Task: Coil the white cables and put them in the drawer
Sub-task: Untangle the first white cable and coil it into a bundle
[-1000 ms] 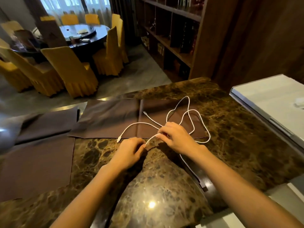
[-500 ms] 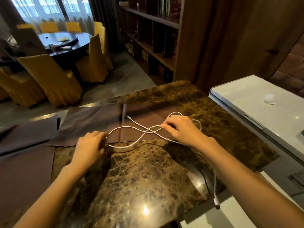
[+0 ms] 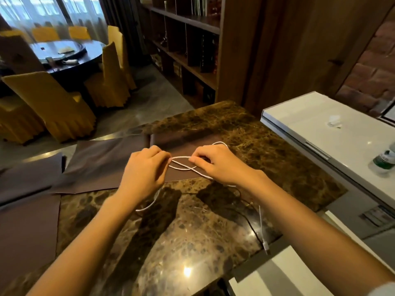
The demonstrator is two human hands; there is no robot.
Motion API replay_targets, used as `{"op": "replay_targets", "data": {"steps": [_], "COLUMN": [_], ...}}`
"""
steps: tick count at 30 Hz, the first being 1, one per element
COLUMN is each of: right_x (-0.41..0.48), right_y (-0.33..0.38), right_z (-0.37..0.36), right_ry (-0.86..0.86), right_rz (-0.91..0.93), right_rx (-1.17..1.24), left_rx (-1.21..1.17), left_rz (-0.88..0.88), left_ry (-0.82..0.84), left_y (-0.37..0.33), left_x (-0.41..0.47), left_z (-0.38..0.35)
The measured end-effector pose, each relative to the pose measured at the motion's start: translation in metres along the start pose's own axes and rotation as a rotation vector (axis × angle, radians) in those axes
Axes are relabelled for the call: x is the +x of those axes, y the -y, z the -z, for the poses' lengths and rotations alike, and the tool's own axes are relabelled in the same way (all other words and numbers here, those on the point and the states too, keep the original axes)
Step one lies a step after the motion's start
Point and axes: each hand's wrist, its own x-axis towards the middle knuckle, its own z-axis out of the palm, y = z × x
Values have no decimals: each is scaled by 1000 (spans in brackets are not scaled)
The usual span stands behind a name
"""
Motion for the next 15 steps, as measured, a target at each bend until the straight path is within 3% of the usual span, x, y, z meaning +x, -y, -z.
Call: {"op": "replay_targets", "data": {"steps": [5,10,15], "right_x": [-1,8,32], "right_y": [-6,12,46], "right_z": [16,10,2], "right_ry": [-47,-54,-88], "right_rz": [-70,-90,-64], "right_rx": [-61,-57,-56], "left_rx": [88,36,-85], "left_rz": [156,158,-93], "left_ry": [-52,-9,-65], "left_y": [63,71,21], "left_x": [-12,-10,10], "left_z": [22,28,39]}}
